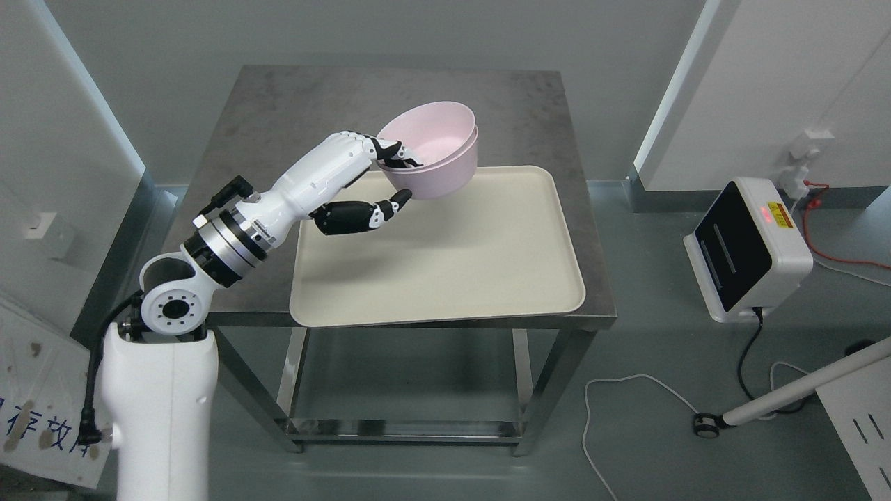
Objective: Stack pink IKEA bowls on left shelf middle
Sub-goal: 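Carry the stacked bowls in the left hand while turning toward the blue bins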
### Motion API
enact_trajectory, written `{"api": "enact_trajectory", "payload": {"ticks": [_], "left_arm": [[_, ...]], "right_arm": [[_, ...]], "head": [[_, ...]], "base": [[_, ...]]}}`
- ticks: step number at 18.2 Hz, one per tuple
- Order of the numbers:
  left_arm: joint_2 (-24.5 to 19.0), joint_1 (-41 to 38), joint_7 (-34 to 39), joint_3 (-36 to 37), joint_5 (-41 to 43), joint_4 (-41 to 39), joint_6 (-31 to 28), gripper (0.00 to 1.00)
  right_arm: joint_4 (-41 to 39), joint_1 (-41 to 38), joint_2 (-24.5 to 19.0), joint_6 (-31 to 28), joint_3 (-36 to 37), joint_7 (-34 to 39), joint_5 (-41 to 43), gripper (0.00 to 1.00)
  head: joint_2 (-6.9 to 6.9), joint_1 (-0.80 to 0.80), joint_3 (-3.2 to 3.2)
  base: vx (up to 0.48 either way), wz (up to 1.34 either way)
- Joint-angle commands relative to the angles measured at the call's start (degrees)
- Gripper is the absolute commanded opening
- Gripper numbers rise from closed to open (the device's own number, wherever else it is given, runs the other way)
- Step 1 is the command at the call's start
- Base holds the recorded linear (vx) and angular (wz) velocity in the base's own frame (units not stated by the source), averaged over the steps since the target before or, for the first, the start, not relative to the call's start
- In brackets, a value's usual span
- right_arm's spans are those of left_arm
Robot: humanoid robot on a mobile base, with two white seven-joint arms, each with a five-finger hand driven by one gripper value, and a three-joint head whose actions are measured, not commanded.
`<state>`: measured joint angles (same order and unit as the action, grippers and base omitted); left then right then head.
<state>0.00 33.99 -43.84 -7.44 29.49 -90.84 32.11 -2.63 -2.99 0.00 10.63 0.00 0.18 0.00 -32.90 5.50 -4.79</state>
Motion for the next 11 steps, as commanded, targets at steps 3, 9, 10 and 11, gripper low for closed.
{"api": "enact_trajectory", "payload": {"ticks": [3, 9, 10, 11], "left_arm": [[-1.0, 0.5, 0.1, -0.4, -0.2, 0.2, 0.1, 0.04], [-1.0, 0.6, 0.1, 0.0, -0.6, 1.0, 0.1, 0.03], [-1.0, 0.6, 0.1, 0.0, -0.6, 1.0, 0.1, 0.04], [-1.0, 0.6, 0.1, 0.1, -0.6, 1.0, 0.1, 0.04]], "right_arm": [[0.0, 0.0, 1.0, 0.0, 0.5, 0.0, -0.4, 1.0], [0.0, 0.0, 1.0, 0.0, 0.5, 0.0, -0.4, 1.0], [0.0, 0.0, 1.0, 0.0, 0.5, 0.0, -0.4, 1.0], [0.0, 0.0, 1.0, 0.0, 0.5, 0.0, -0.4, 1.0]], "head": [[0.0, 0.0, 0.0], [0.0, 0.0, 0.0], [0.0, 0.0, 0.0], [0.0, 0.0, 0.0]], "base": [[-0.004, -0.04], [-0.052, -0.01], [-0.115, -0.05], [-0.166, -0.01]]}}
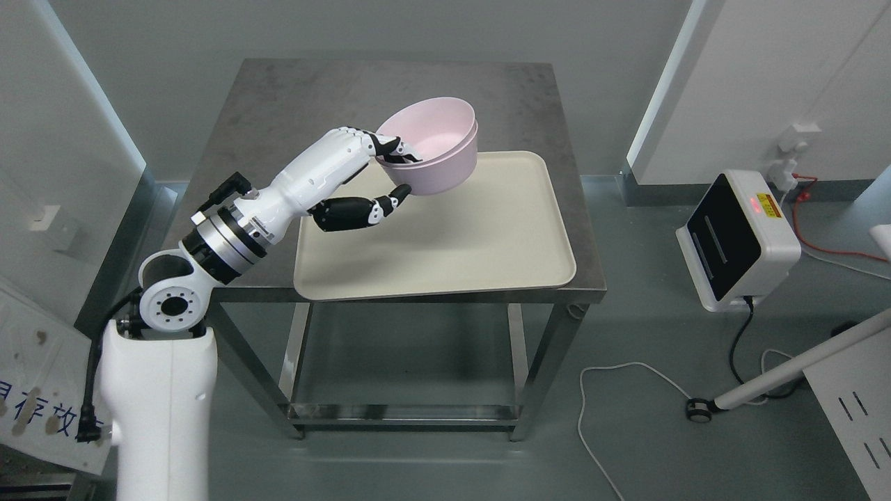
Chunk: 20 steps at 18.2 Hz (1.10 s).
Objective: Stack pink IKEA bowls on left shelf middle
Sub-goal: 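Carry the stacked bowls in the left hand while turning toward the blue bins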
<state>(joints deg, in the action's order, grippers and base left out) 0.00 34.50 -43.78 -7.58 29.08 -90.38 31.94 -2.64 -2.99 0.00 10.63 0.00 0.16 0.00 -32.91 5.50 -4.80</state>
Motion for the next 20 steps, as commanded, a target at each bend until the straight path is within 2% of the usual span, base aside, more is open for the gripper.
{"api": "enact_trajectory", "payload": {"ticks": [1, 11, 20], "left_arm": [[-1.0, 0.1, 0.0, 0.2, -0.2, 0.5, 0.2, 0.04], [-1.0, 0.1, -0.1, -0.6, -0.2, 0.5, 0.3, 0.04], [-1.0, 0.1, -0.1, -0.5, -0.2, 0.5, 0.2, 0.04]], "right_arm": [[0.0, 0.0, 1.0, 0.0, 0.6, 0.0, -0.4, 1.0], [0.0, 0.0, 1.0, 0.0, 0.5, 0.1, -0.4, 1.0], [0.0, 0.0, 1.0, 0.0, 0.5, 0.1, -0.4, 1.0]], "head": [[0.0, 0.0, 0.0], [0.0, 0.0, 0.0], [-0.01, 0.0, 0.0]], "base": [[-0.166, -0.01], [-0.283, 0.03], [-0.406, -0.02]]}}
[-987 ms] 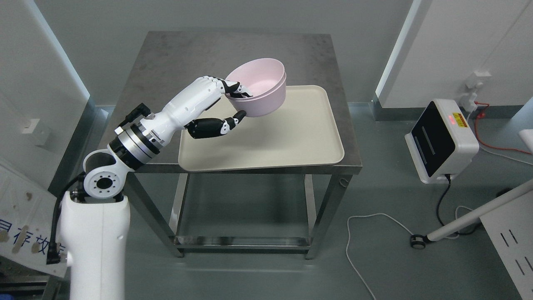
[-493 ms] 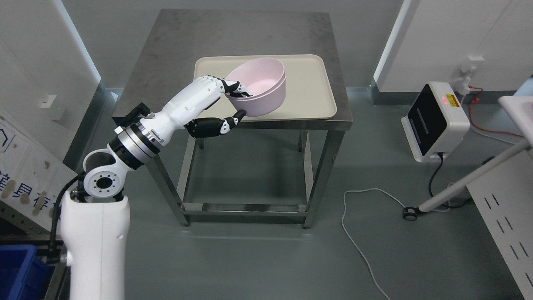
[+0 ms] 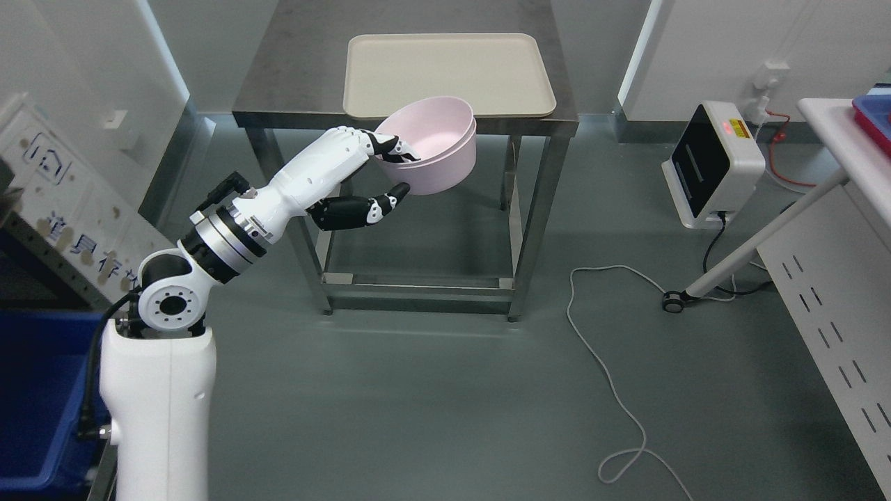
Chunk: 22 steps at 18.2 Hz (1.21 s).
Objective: Stack pink IKEA bowls on left shelf middle
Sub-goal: 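Carry the stacked bowls in the left hand while turning toward the blue bins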
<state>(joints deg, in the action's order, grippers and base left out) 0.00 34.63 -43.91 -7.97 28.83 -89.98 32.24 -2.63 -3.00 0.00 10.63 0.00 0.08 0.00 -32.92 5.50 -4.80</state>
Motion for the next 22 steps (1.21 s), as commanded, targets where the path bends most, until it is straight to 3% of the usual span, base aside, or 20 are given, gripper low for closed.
{"api": "enact_trajectory", "payload": {"ticks": [1, 15, 19, 22], "left_arm": [[-1.0, 0.0, 0.1, -0.2, 0.0, 0.1, -0.1, 0.04], [-1.0, 0.3, 0.1, 0.1, 0.0, 0.0, -0.1, 0.04], [-1.0, 6.7, 0.1, 1.5, -0.4, 0.0, -0.3, 0.04], [-1.0, 11.2, 0.8, 4.6, -0.4, 0.1, -3.7, 0.04]], "right_arm": [[0.0, 0.0, 1.0, 0.0, 0.5, 0.1, -0.4, 1.0], [0.0, 0.0, 1.0, 0.0, 0.6, 0.1, -0.4, 1.0], [0.0, 0.0, 1.0, 0.0, 0.5, 0.1, -0.4, 1.0], [0.0, 0.0, 1.0, 0.0, 0.5, 0.1, -0.4, 1.0]], "head": [[0.0, 0.0, 0.0], [0.0, 0.0, 0.0], [0.0, 0.0, 0.0], [0.0, 0.0, 0.0]], "base": [[-0.424, 0.28], [-0.34, 0.56], [-0.171, 0.85], [-0.08, 1.14]]}}
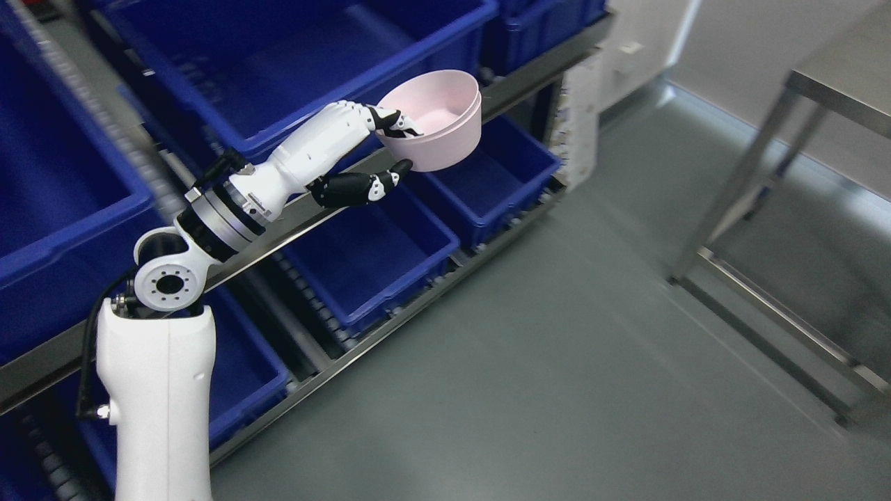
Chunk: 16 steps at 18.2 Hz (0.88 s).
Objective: Stack pink IKEA bowls on left shelf middle
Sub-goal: 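Carry the stacked bowls in the left hand while turning toward the blue bins, then lower the stacked bowls into the middle blue bin and release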
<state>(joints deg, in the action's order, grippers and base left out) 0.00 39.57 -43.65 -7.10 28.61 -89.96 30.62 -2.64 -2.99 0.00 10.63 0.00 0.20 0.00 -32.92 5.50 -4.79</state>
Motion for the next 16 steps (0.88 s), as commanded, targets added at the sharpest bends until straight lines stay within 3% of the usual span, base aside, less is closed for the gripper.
{"api": "enact_trajectory", "payload": {"ticks": [1, 10, 16], "left_arm": [[-1.0, 7.9, 0.5, 4.5, -0.1, 0.0, -3.1, 0.04], [-1.0, 21.3, 0.2, 9.8, 0.9, 1.3, -13.4, 0.04], [-2.4, 20.4, -0.4, 11.8, 5.1, 10.8, -15.2, 0.04]], "right_arm": [[0.0, 0.0, 1.0, 0.0, 0.6, 0.1, -0.4, 1.0], [0.0, 0.0, 1.0, 0.0, 0.5, 0.0, -0.4, 1.0], [0.0, 0.0, 1.0, 0.0, 0.5, 0.0, -0.4, 1.0]], "head": [[0.0, 0.0, 0.0], [0.01, 0.0, 0.0], [0.02, 0.0, 0.0]], "base": [[-0.047, 1.16], [0.05, 1.02], [0.072, 0.45]]}}
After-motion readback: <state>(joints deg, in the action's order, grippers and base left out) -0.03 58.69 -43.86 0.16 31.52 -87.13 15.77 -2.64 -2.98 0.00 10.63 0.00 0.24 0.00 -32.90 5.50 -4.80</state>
